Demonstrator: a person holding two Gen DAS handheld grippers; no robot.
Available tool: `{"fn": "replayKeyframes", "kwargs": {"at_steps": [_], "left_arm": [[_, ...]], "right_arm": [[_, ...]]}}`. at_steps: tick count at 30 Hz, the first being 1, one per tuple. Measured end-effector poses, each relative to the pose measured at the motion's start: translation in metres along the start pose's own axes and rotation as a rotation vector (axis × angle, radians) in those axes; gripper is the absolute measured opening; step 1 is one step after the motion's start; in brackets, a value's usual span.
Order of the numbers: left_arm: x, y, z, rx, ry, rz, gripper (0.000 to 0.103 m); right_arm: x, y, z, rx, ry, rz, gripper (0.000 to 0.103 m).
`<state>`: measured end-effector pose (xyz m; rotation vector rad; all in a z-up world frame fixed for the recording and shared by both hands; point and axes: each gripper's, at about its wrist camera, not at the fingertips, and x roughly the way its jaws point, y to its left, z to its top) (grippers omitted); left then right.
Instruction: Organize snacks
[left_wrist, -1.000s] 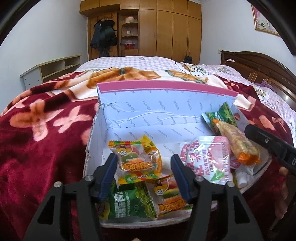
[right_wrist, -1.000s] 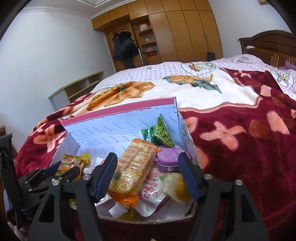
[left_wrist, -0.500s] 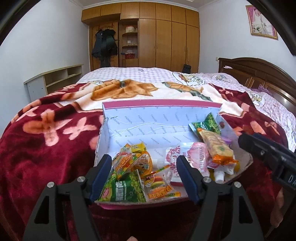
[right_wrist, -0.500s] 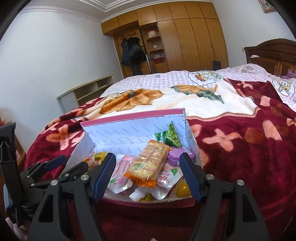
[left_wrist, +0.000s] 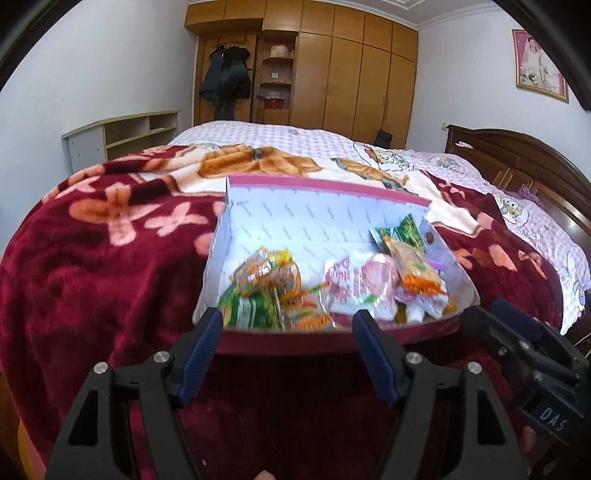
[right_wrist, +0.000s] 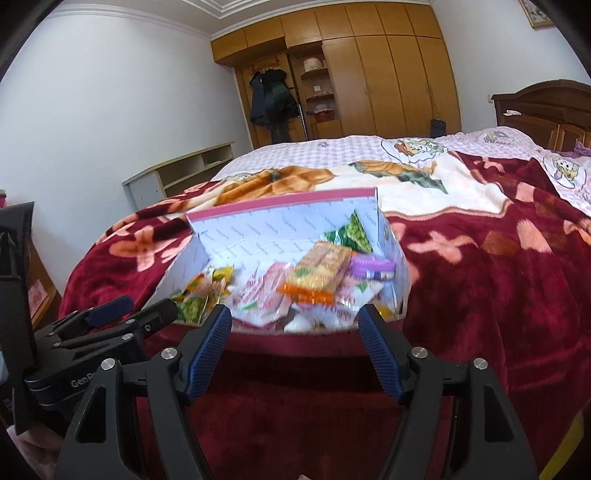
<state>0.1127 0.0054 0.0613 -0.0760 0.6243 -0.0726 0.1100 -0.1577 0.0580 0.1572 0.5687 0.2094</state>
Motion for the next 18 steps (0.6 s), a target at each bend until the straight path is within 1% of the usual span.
{"fn": "replayKeyframes", "kwargs": {"at_steps": [8, 18], "left_arm": [[-0.002, -0.008, -0.033, 0.013, 0.049, -0.006, 0.076], [0.010, -0.014, -0.054, 0.034, 0.073, 0.015, 0.076]], "right_arm": [[-0.007, -0.005, -0.026, 0.034, 0.027, -0.024, 0.073], [0.002, -0.005, -0.053, 0.032, 0.074, -0.058, 0.073]]}}
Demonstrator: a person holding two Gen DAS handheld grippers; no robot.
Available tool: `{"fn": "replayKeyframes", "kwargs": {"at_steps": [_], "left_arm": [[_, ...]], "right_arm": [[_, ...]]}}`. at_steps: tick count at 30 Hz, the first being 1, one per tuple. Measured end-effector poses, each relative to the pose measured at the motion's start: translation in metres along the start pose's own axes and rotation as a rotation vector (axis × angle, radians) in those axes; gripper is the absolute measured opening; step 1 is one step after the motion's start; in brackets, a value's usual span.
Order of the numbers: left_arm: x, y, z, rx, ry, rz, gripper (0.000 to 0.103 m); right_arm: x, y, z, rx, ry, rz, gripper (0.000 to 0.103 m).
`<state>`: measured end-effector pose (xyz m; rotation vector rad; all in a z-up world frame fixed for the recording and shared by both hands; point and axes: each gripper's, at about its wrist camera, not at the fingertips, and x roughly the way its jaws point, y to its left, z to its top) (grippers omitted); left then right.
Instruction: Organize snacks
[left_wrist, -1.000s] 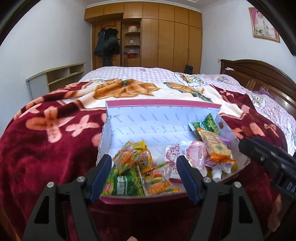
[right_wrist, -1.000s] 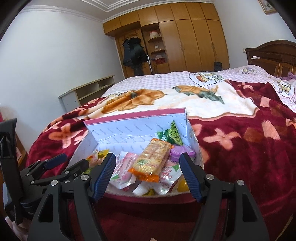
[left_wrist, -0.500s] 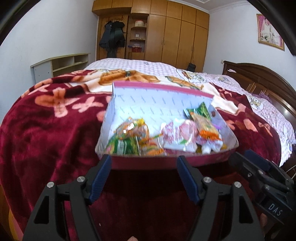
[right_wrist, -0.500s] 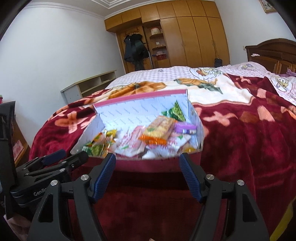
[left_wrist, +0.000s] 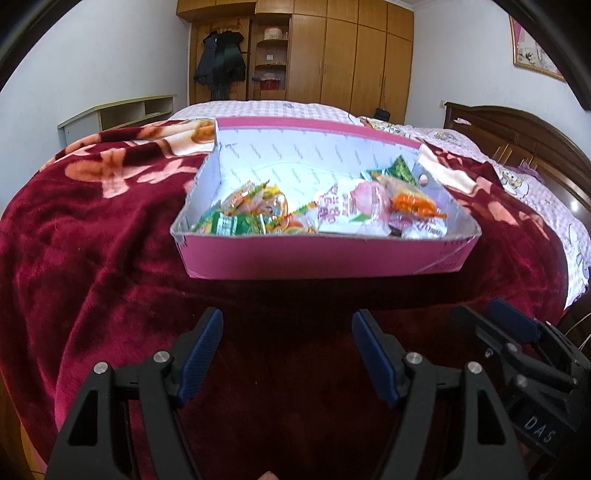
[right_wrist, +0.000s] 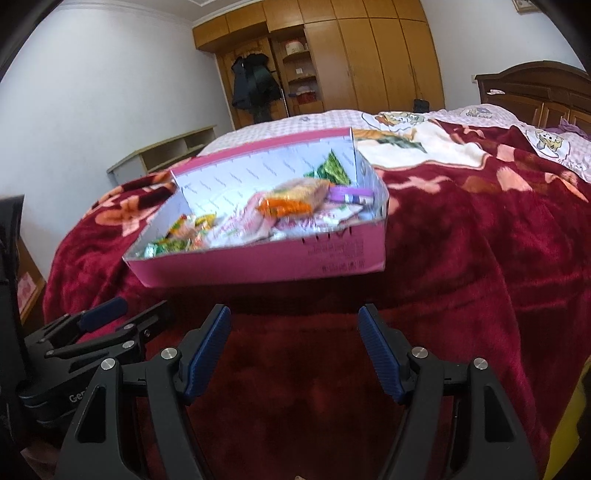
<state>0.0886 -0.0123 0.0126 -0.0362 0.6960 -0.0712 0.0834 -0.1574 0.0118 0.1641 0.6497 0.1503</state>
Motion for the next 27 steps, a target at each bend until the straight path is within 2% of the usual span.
{"fn": "replayKeyframes", "kwargs": {"at_steps": [27], "left_arm": [[0.015, -0.001, -0.006, 0.002, 0.032, 0.012, 0.076]], "right_arm": [[0.011, -0.002, -0.007, 0.022, 0.034, 0.002, 0.073]]}}
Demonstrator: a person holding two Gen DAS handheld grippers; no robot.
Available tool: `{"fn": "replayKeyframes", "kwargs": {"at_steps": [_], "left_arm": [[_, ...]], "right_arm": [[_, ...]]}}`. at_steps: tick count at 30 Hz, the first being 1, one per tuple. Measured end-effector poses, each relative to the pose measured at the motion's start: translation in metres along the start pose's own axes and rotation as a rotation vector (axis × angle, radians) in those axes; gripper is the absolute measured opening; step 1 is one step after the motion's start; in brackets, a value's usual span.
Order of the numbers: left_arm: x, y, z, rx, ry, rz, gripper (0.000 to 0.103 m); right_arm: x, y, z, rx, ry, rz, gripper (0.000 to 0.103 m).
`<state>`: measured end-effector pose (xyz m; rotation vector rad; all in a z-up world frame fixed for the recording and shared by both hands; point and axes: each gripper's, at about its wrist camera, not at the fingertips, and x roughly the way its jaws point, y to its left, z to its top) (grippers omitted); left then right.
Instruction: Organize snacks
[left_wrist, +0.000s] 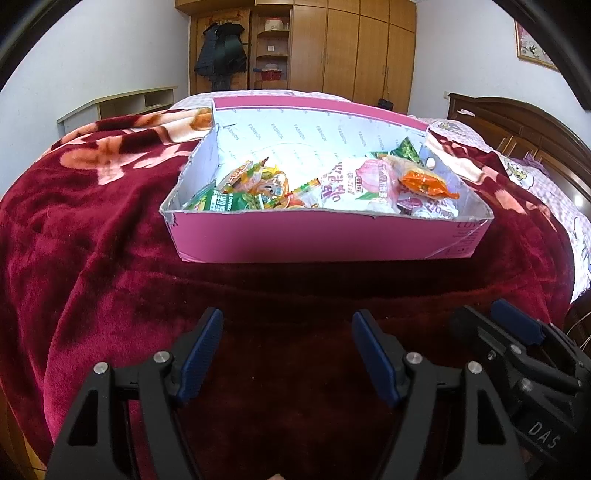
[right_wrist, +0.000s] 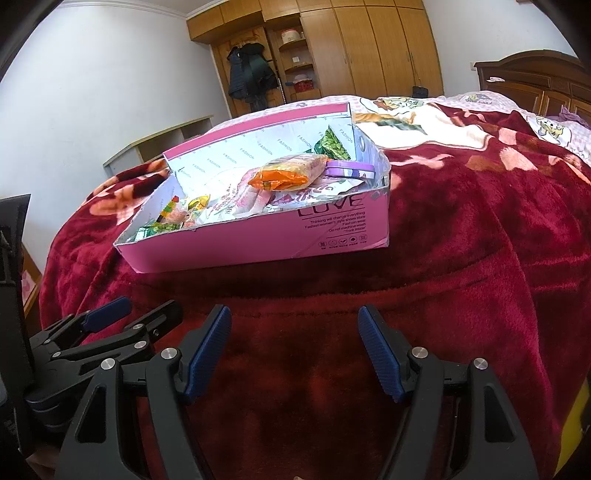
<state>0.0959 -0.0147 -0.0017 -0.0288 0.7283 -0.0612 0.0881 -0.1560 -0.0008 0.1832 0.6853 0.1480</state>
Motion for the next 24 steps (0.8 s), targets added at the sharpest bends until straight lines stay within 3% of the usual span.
{"fn": "replayKeyframes", "kwargs": {"at_steps": [24], "left_arm": [[0.0010, 0.0014, 0.0000, -0.011, 0.007, 0.019, 0.076]], "right_arm": [[0.0002, -0.0006, -0.0013, 0.004, 0.002, -0.001, 0.073]]}}
